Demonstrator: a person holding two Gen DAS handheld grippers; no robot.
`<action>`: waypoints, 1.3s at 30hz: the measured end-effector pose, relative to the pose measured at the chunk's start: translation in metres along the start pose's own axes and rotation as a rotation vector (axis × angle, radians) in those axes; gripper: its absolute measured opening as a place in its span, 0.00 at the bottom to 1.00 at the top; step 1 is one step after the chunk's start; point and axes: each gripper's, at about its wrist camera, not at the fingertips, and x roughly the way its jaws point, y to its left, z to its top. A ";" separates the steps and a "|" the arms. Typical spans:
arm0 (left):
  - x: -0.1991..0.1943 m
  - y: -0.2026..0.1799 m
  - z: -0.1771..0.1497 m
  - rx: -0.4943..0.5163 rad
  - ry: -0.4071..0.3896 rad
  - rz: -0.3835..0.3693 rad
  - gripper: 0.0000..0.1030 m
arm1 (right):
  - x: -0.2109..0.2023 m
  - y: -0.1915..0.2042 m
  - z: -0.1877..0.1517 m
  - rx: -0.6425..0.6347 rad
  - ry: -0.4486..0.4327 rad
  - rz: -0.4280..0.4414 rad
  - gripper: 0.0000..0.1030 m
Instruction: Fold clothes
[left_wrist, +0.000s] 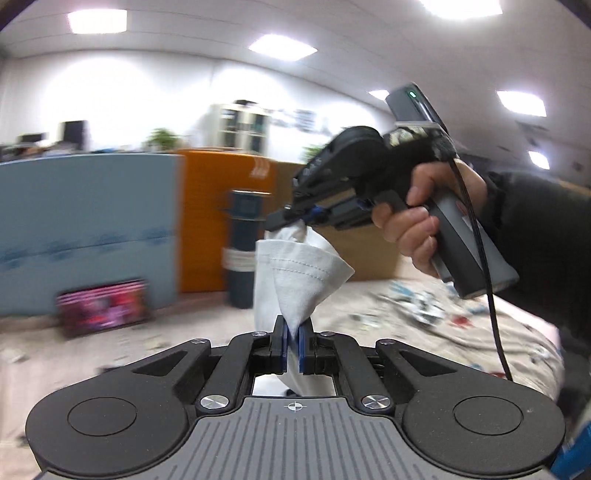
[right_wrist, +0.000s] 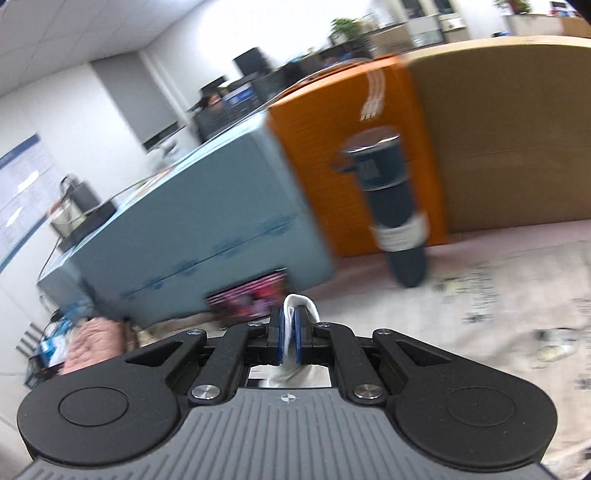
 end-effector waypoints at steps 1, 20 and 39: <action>-0.009 0.010 0.000 -0.017 -0.001 0.029 0.04 | 0.014 0.012 -0.001 -0.010 0.019 0.008 0.05; -0.056 0.123 -0.100 -0.493 0.353 0.101 0.21 | 0.185 0.128 -0.074 -0.114 0.347 -0.095 0.59; -0.026 0.107 -0.086 -0.062 0.527 0.465 0.79 | 0.038 -0.022 -0.088 0.268 0.108 -0.089 0.78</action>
